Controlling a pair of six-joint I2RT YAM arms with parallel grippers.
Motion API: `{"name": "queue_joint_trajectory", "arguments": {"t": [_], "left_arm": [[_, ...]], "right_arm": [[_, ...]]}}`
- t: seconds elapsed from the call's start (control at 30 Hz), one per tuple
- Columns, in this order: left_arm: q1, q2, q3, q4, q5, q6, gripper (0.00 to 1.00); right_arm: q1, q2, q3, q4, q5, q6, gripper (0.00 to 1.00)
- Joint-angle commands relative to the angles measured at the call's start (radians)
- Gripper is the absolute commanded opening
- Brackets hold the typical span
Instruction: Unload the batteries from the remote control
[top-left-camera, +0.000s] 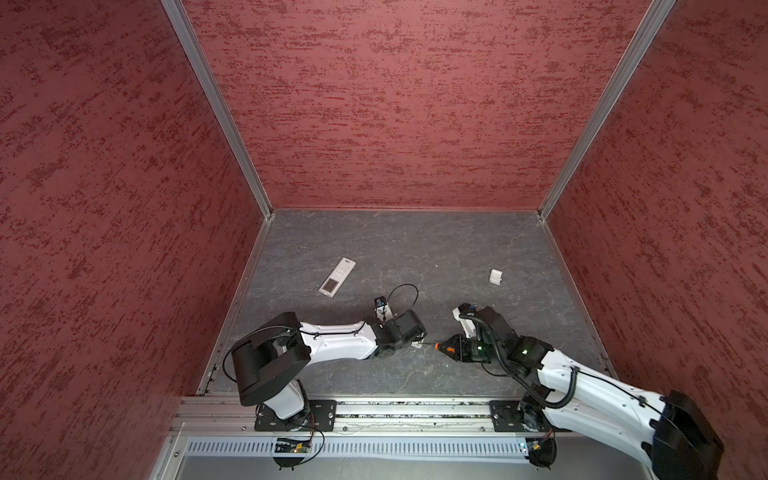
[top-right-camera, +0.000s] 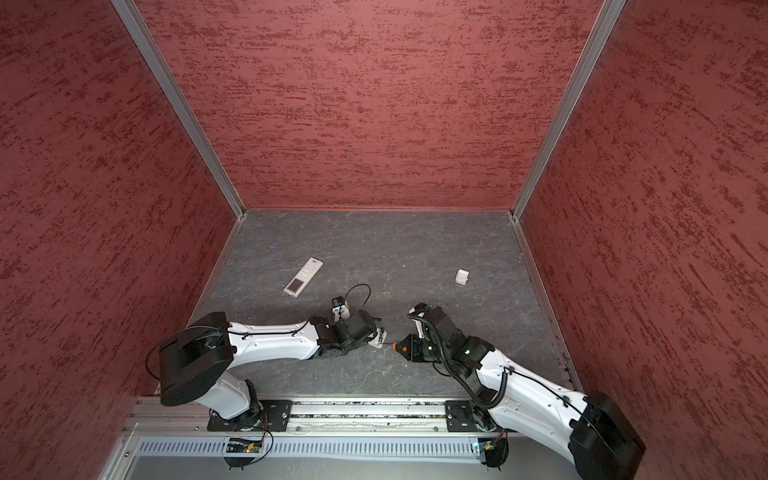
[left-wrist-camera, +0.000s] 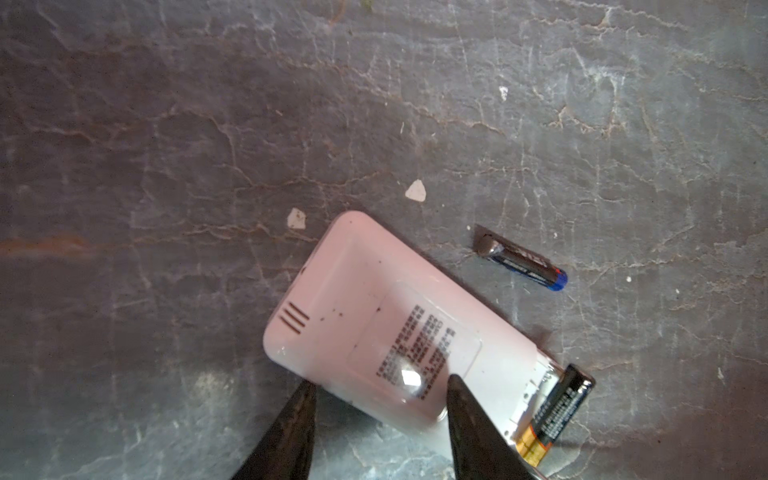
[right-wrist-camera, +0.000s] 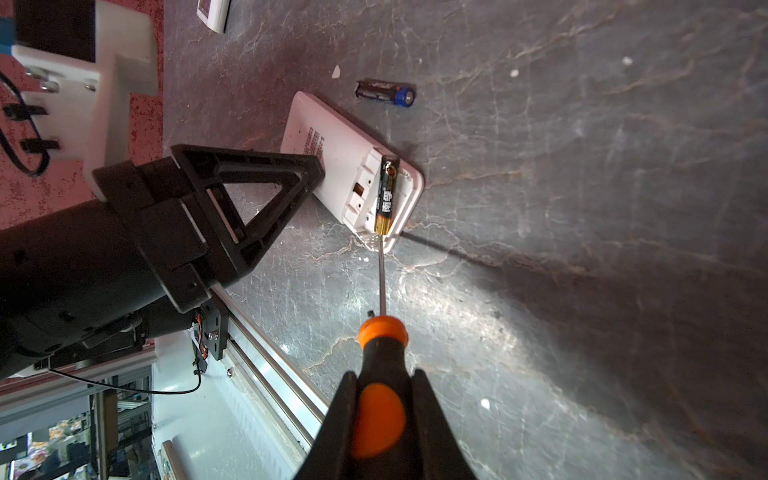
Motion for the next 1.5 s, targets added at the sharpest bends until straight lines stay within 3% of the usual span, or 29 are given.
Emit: {"name": "queue_joint_trajectory", "arguments": {"t": [0.0, 0.87, 1.47], "left_arm": [[-0.027, 0.064, -0.055, -0.091, 0.134, 0.015, 0.5], [-0.033, 0.083, -0.04, -0.094, 0.141, 0.015, 0.48], [-0.037, 0.08, -0.043, -0.099, 0.137, 0.005, 0.48]], "right_arm": [[-0.008, 0.01, -0.02, 0.027, 0.068, 0.007, 0.0], [-0.115, 0.04, 0.041, 0.03, 0.057, -0.078, 0.0], [-0.133, 0.042, 0.073, 0.062, 0.05, -0.07, 0.0]]}}
